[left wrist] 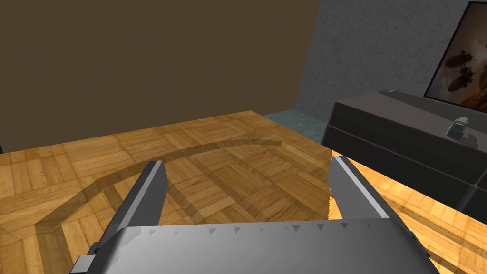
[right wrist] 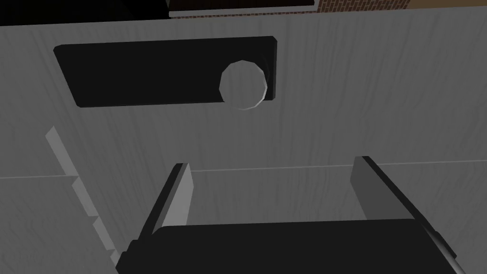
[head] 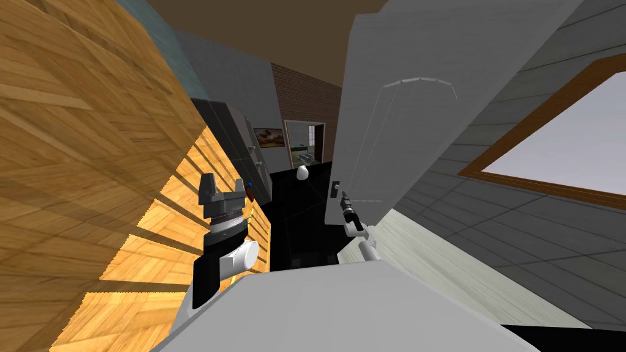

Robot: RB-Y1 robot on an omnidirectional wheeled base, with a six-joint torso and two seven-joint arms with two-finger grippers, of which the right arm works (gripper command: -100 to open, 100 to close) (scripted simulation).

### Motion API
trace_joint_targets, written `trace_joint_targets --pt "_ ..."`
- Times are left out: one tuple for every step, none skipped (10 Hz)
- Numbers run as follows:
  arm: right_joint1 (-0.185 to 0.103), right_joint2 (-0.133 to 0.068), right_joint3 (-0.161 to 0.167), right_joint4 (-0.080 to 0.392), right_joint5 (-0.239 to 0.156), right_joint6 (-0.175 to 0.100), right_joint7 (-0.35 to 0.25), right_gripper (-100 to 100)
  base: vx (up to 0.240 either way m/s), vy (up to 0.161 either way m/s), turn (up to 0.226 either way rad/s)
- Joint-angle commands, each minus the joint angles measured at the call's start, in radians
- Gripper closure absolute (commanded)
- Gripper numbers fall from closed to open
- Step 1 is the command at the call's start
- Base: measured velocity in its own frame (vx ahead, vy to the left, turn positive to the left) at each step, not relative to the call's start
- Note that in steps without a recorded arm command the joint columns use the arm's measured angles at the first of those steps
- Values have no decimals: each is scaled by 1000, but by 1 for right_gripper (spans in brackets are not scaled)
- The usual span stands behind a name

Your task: Push the door open

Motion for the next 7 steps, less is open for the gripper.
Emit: trace_joint_targets --pt "-3 -6 -4 7 0 -8 2 -100 92 3 20" --pt "-4 -7 -5 9 0 -9 2 -100 168 -20 16" --pt "-6 -8 -8 13 -1 -14 3 -100 185 -19 16" --pt "-7 -9 -10 17 -1 -18 4 -100 207 7 21" --pt "-9 -8 -13 21 -1 -23 5 -100 221 -12 14" --pt "-11 -7 -15 25 -1 -27 6 -100 240 -41 21" --pt "-13 -4 -18 30 -2 -33 8 -100 235 -32 27"
